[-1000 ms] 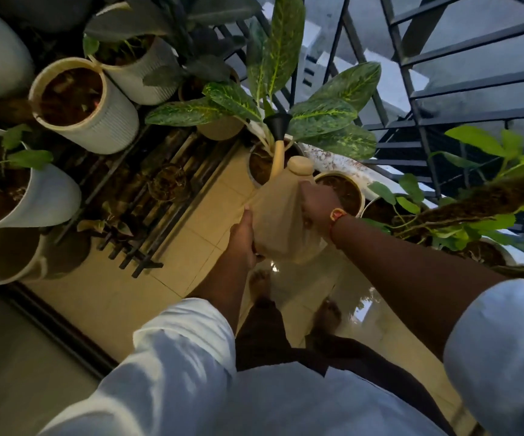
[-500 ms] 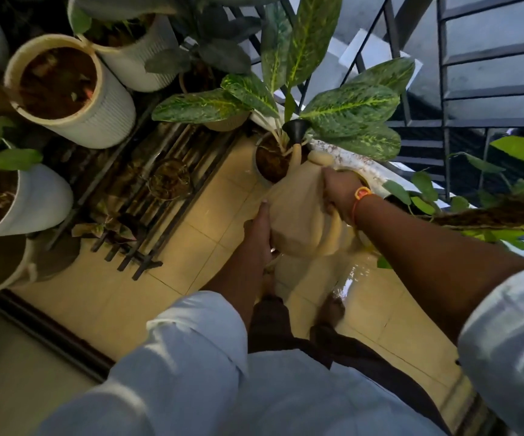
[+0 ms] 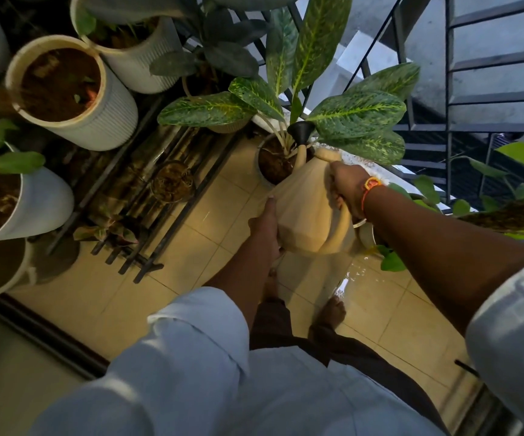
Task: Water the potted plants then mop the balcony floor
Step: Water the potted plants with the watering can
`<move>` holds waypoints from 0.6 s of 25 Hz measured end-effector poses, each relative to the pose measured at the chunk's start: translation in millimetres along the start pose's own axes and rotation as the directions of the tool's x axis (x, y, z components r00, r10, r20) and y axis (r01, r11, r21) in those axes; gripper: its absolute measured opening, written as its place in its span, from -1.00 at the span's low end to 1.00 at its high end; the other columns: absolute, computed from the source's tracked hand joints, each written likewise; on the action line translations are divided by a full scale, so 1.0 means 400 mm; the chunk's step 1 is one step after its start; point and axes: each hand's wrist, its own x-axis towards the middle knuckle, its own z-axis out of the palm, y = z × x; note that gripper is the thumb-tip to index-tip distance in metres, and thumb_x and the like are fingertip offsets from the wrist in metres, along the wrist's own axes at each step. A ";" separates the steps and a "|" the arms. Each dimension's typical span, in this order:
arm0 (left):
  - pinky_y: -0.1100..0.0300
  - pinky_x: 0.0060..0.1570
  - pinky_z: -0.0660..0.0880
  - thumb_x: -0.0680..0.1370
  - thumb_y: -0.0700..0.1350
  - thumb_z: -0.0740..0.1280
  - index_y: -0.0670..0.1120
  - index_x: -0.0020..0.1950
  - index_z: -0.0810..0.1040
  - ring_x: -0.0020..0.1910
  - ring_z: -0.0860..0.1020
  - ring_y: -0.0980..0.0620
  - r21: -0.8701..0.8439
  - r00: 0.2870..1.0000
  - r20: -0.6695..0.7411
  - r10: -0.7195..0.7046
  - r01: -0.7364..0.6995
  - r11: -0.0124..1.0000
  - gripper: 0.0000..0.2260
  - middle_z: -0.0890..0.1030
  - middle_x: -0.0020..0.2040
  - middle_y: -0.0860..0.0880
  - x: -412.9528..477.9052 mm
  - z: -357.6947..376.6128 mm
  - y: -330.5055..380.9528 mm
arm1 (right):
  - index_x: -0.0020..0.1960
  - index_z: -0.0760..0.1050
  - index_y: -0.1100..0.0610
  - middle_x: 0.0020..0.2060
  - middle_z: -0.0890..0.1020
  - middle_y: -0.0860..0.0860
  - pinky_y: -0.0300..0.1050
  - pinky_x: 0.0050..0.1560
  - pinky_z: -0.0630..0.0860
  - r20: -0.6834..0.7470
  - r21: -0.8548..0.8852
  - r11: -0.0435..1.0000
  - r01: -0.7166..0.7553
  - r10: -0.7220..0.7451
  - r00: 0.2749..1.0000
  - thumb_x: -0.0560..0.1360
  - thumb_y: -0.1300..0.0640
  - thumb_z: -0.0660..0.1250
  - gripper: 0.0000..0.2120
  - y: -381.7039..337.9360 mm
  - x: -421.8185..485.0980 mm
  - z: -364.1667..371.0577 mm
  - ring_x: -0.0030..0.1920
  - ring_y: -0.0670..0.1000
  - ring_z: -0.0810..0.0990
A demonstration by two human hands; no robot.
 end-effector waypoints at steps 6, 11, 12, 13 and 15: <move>-0.23 0.07 0.55 0.46 0.38 0.42 0.08 0.56 0.26 0.26 0.48 -0.27 -0.016 1.000 0.018 0.003 -0.003 1.000 -0.22 0.43 0.43 -0.21 -0.021 0.003 -0.005 | -0.08 0.43 0.24 -0.43 0.42 0.16 -0.21 -0.49 0.29 0.006 0.012 1.000 0.003 -0.003 1.000 0.52 0.08 0.12 -0.77 -0.007 -0.009 -0.008 -0.65 0.02 0.35; -0.18 -0.02 0.57 0.47 0.38 0.40 0.09 0.56 0.26 0.18 0.49 -0.25 -0.006 1.000 0.025 0.012 -0.012 1.000 -0.24 0.45 0.41 -0.20 -0.034 0.007 -0.014 | -0.12 0.44 0.25 -0.46 0.44 0.17 -0.20 -0.51 0.31 0.011 0.012 1.000 0.005 -0.005 1.000 0.52 0.08 0.12 -0.75 -0.006 -0.023 -0.015 -0.62 0.04 0.33; -0.17 -0.05 0.57 0.47 0.38 0.40 0.09 0.55 0.27 0.18 0.50 -0.24 -0.004 1.000 0.027 0.014 -0.014 1.000 -0.24 0.46 0.40 -0.20 -0.035 0.008 -0.016 | -0.15 0.45 0.25 -0.48 0.45 0.17 -0.19 -0.51 0.31 0.008 0.011 1.000 0.005 -0.005 1.000 0.52 0.08 0.12 -0.75 -0.007 -0.027 -0.017 -0.61 0.04 0.34; -0.16 -0.07 0.57 0.47 0.39 0.40 0.08 0.55 0.28 0.17 0.50 -0.24 -0.005 0.999 0.028 0.016 -0.016 1.000 -0.24 0.46 0.39 -0.20 -0.034 0.008 -0.018 | -0.19 0.45 0.25 -0.49 0.45 0.18 -0.19 -0.51 0.32 0.004 0.005 1.000 0.007 -0.007 1.000 0.51 0.08 0.13 -0.74 -0.008 -0.031 -0.019 -0.61 0.05 0.34; -0.18 -0.04 0.58 0.45 0.40 0.41 0.08 0.54 0.29 0.19 0.51 -0.25 -0.007 0.999 0.028 0.017 -0.017 1.000 -0.23 0.47 0.38 -0.20 -0.031 0.008 -0.021 | -0.25 0.45 0.24 -0.50 0.46 0.18 -0.19 -0.51 0.33 -0.002 0.000 1.000 0.013 -0.013 1.000 0.51 0.08 0.13 -0.72 -0.010 -0.042 -0.021 -0.62 0.05 0.35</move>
